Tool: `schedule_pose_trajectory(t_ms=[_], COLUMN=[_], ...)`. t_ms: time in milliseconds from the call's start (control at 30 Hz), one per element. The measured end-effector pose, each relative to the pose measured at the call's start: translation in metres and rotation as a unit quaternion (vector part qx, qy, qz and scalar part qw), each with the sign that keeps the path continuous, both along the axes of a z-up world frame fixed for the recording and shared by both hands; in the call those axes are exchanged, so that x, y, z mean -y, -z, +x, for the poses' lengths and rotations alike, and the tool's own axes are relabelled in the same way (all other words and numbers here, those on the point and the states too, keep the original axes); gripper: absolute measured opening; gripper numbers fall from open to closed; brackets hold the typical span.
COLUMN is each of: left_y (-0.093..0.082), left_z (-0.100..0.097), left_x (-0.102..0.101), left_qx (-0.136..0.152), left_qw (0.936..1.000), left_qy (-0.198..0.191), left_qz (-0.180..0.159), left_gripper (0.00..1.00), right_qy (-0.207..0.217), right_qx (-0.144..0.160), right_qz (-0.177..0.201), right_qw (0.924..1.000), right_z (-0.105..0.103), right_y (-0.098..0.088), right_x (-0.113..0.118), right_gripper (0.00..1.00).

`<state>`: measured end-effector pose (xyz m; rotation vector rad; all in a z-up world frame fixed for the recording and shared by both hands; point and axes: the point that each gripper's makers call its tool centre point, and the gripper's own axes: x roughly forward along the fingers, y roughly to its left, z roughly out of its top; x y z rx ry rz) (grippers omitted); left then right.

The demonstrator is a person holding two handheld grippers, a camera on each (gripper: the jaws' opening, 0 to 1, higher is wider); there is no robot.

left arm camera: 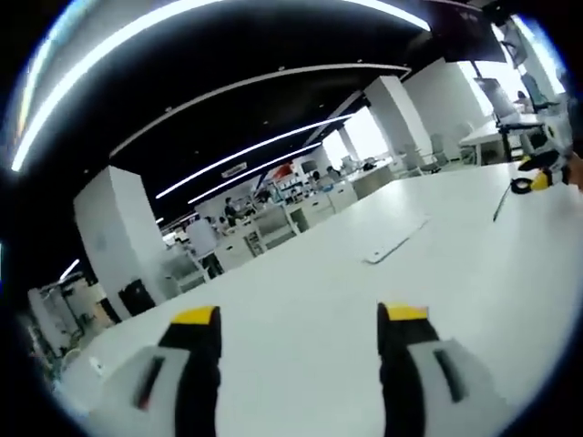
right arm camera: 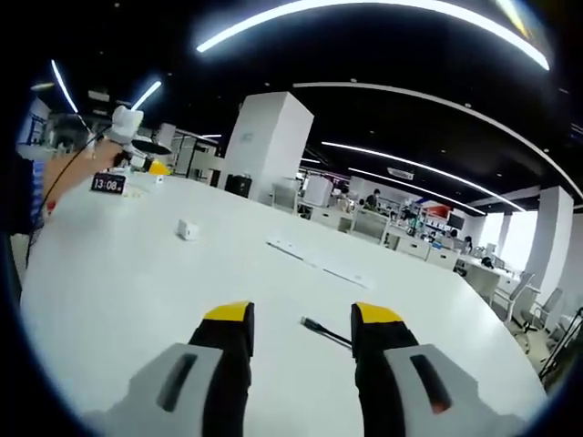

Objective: Plug the desk Type‑C cable into the charger adapter.

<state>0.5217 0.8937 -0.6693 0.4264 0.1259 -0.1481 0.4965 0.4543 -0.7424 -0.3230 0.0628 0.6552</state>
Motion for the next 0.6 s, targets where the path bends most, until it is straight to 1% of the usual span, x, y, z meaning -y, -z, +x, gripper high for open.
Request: schedule_pose_trajectory(t_ms=[33,100,233,300,400,467,567,600], left_y=[0.000,-0.003,-0.001,0.000,0.001,0.008,0.015,0.018], left_z=[0.002,0.006,0.016,0.021,0.026,0.029,0.034,0.034], left_x=[0.004,0.010,0.019,0.023,0.032,0.038,0.045,0.049], left_qx=[-0.001,0.009,-0.006,-0.016,-0.031,-0.053,-0.075,-0.084], left_qw=[0.9999,0.9995,0.9974,0.9966,0.9938,0.9893,0.9839,0.9809], left_qy=[0.012,0.030,0.061,0.070,0.097,0.119,0.139,0.151], left_qz=[0.005,0.005,0.038,0.041,0.046,0.066,0.083,0.090], left_gripper=[0.66,0.65,0.65,0.65,0.65,0.65,0.65,0.66], right_qy=[-0.001,-0.002,0.002,0.002,0.000,-0.001,-0.003,-0.003], right_qx=[0.000,0.000,-0.001,-0.003,-0.004,-0.004,-0.003,-0.002], right_qz=[0.000,0.001,0.002,0.000,-0.005,-0.005,-0.003,-0.002], right_qw=[1.0000,1.0000,1.0000,1.0000,1.0000,1.0000,1.0000,1.0000], right_z=[0.000,-0.001,0.000,0.000,-0.001,-0.002,-0.002,-0.003], right_y=[0.000,-0.001,-0.001,0.000,0.001,0.001,0.000,0.000], right_x=[0.000,0.000,0.003,0.003,0.003,0.002,0.002,0.002], right_gripper=[0.43,0.43,0.43,0.43,0.43,0.43,0.43,0.43])
